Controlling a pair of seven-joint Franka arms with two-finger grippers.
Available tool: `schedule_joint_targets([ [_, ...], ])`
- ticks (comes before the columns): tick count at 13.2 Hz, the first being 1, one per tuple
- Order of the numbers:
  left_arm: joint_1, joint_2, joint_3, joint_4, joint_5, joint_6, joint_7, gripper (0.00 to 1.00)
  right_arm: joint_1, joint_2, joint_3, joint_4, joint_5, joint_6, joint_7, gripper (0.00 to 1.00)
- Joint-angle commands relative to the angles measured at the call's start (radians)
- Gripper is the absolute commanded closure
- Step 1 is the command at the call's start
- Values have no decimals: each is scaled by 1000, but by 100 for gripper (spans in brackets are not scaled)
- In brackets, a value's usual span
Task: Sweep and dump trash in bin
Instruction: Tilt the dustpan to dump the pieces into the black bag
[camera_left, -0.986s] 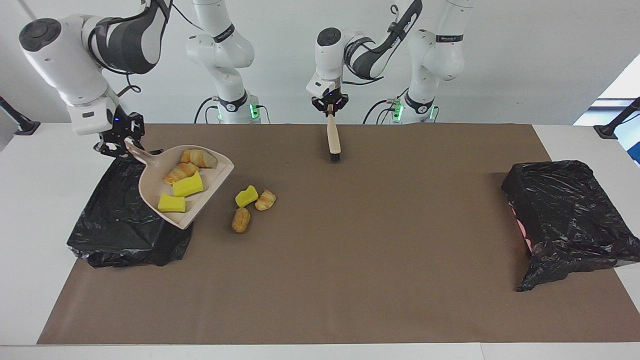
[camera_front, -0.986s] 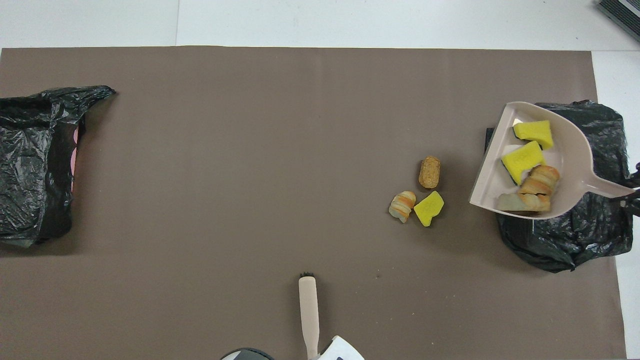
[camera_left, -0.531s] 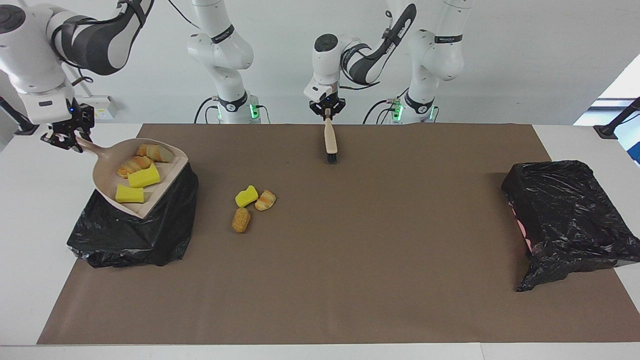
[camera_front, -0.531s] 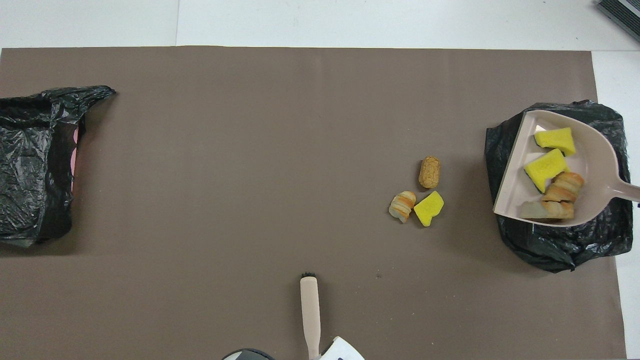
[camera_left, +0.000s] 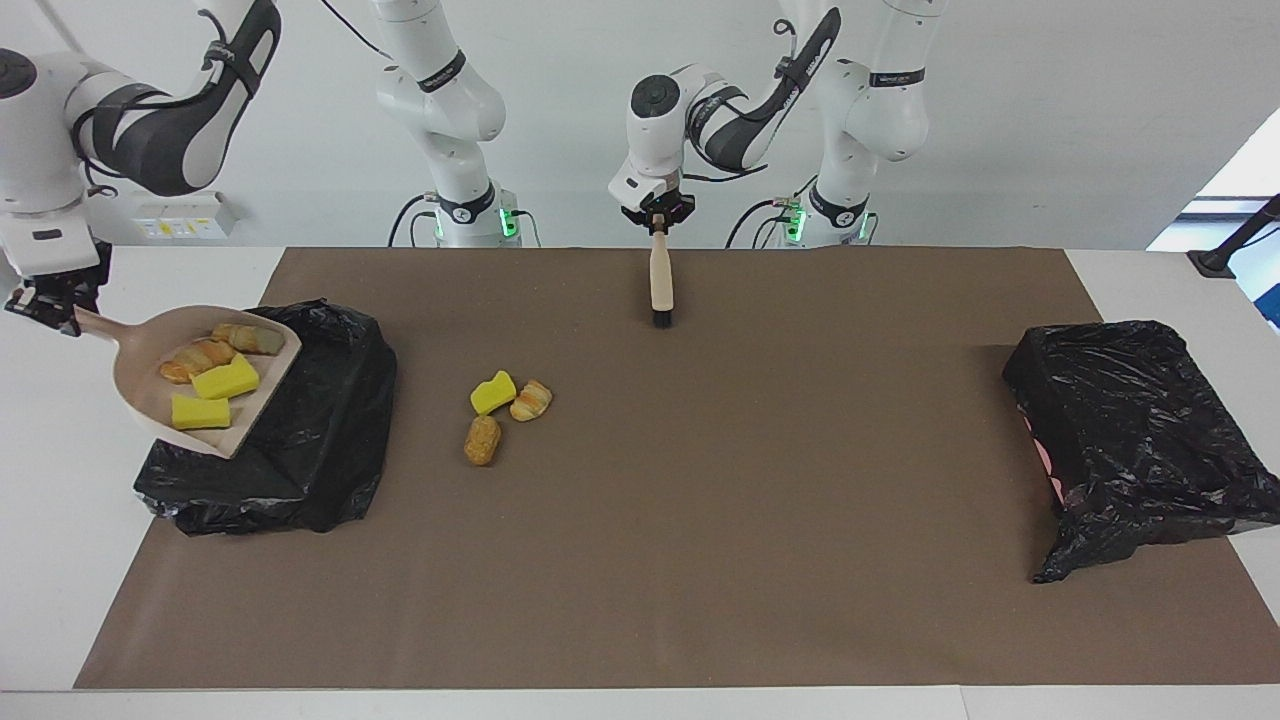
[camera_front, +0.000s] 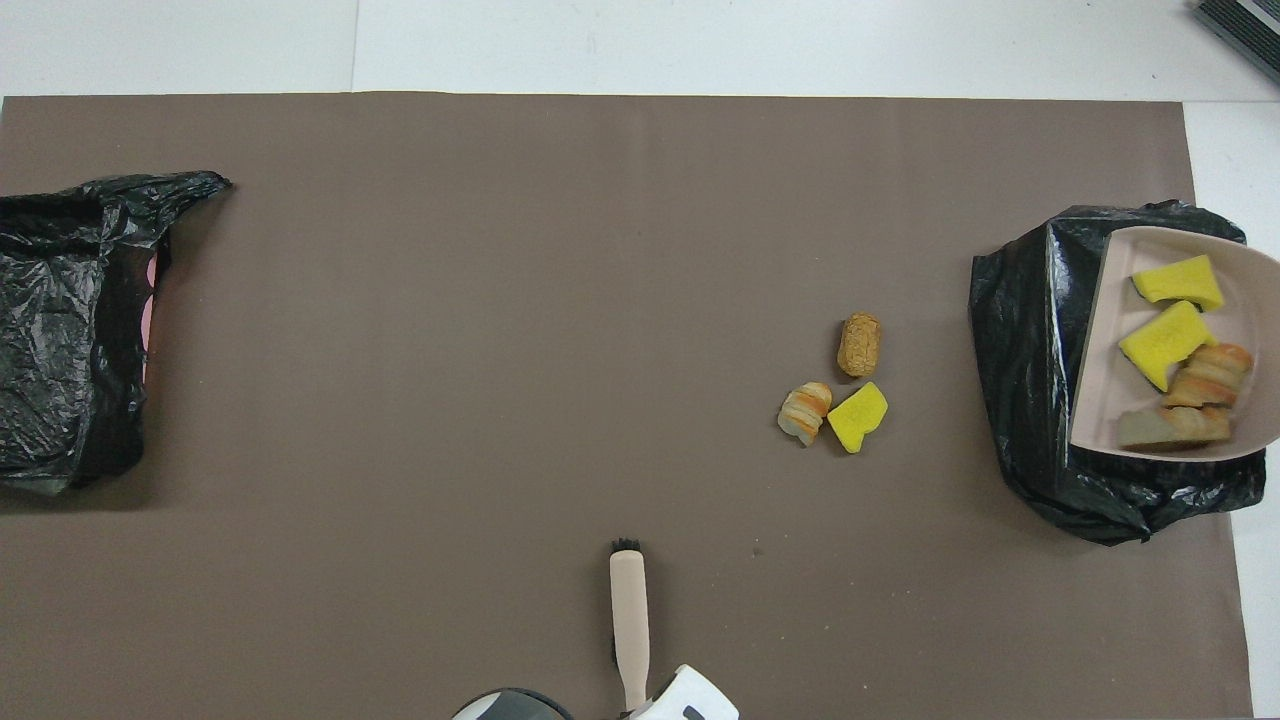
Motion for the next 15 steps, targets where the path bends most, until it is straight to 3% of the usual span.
schedule_joint_targets([
  [1, 19, -6, -1, 6, -43, -27, 32, 76, 2, -3, 14, 1, -79, 19, -58, 100],
  [3, 20, -6, -1, 4, -46, -26, 27, 66, 9, 0, 22, 0, -119, 62, -115, 100],
  [5, 20, -1, 0, 4, -46, 2, 34, 35, 22, -8, 26, 0, -166, 68, -121, 100],
  [8, 65, 13, 3, 15, -32, 26, 73, 5, 24, -32, 26, -57, -212, 183, -122, 100],
  [9, 83, 10, 7, 23, -13, 37, 105, 0, 22, -49, 26, -89, -225, 212, -122, 100],
  [12, 204, 14, 7, 116, 231, 20, 187, 0, 48, -93, 28, -124, -288, 224, -124, 100],
  [15, 403, 16, 7, 303, 284, -28, 389, 0, 81, -120, 28, -152, -384, 221, -122, 100],
])
